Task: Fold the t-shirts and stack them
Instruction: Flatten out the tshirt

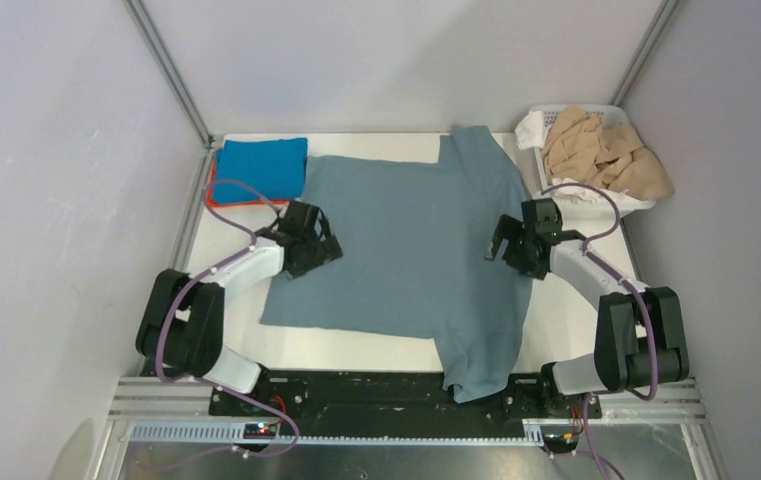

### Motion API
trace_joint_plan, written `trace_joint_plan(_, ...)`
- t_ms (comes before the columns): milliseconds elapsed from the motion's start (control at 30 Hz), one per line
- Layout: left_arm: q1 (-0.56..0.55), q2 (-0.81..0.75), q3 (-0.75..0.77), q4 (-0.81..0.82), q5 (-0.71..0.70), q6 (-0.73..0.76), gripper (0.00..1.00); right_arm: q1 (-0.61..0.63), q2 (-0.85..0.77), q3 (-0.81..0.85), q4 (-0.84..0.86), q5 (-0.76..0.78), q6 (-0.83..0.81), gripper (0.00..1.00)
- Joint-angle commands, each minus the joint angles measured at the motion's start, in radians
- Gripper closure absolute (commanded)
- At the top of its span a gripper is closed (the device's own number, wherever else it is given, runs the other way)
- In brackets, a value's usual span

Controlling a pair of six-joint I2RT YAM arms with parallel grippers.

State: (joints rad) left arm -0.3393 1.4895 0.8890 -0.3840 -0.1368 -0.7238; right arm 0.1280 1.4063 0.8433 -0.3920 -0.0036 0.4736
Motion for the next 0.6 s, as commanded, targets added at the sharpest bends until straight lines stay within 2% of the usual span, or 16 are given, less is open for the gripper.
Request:
trace_joint_plan(0,-0.026,-0.049,-0.104,0.077,-0.005,-0.023,0.0,0.02,0.008,-0.065,0.081,0.027,0.039,0.01)
trace_joint_plan(233,-0.014,0.023,-0.165,0.128,-0.019,-0.047,0.0,-0.003,0.115,-0.065,0.066,0.121,0.056,0.01)
trace_joint_plan(333,0.003,0.033,-0.183,0.129,-0.034,-0.055,0.0,-0.055,0.109,-0.057,0.058,0.114,0.06,0.01)
trace_joint_plan(467,0.028,0.018,-0.222,0.129,-0.056,-0.059,0.0,-0.097,0.081,-0.017,0.007,0.233,0.053,0.01)
trace_joint_plan(567,0.034,-0.003,-0.222,0.128,-0.031,-0.048,0.0,-0.111,0.082,0.001,0.036,0.198,0.002,0.0)
